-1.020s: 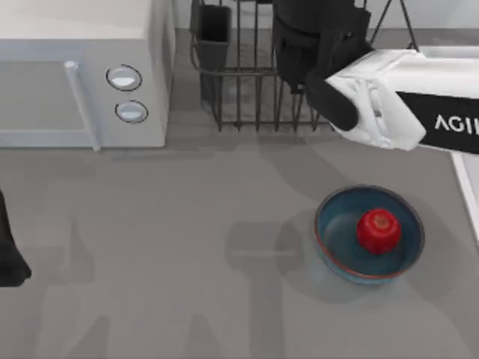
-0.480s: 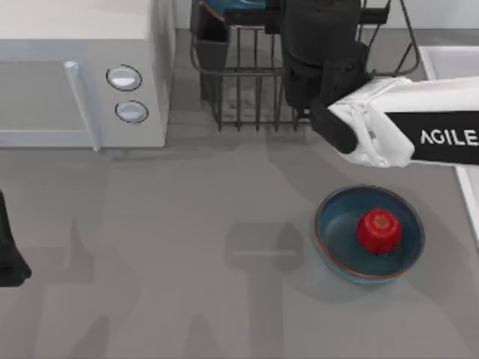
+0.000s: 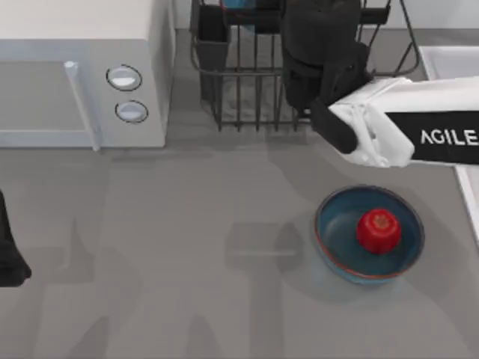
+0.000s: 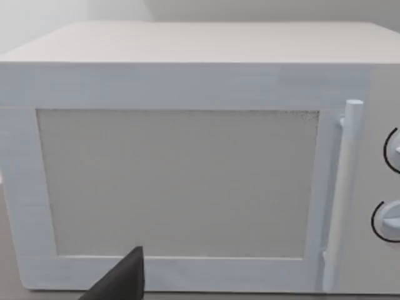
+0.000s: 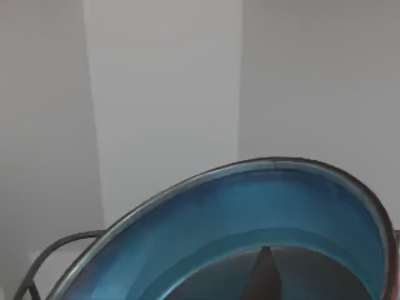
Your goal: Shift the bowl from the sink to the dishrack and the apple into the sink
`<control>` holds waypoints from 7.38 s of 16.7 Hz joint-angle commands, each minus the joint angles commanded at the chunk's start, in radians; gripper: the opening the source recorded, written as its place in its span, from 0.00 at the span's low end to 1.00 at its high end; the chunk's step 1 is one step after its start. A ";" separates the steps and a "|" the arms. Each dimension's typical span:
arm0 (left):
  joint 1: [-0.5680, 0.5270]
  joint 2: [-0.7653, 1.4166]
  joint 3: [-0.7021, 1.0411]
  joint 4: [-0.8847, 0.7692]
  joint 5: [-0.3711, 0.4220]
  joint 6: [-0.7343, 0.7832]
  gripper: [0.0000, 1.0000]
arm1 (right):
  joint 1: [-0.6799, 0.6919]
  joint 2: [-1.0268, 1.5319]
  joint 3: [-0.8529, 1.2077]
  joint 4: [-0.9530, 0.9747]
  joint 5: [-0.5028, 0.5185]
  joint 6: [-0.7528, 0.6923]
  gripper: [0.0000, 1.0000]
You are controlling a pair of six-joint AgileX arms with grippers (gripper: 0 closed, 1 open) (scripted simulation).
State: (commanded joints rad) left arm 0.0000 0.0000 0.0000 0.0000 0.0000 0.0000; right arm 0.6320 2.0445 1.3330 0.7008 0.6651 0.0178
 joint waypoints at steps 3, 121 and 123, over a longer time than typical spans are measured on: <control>0.000 0.000 0.000 0.000 0.000 0.000 1.00 | 0.000 0.000 0.000 0.000 0.000 0.000 0.90; 0.000 0.000 0.000 0.000 0.000 0.000 1.00 | -0.101 -0.036 -0.076 -1.520 -0.664 0.530 1.00; 0.000 0.000 0.000 0.000 0.000 0.000 1.00 | -0.101 -0.036 -0.076 -1.520 -0.664 0.530 0.92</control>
State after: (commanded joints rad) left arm 0.0000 0.0000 0.0000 0.0000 0.0000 0.0000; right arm 0.5307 2.0085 1.2569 -0.8191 0.0015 0.5474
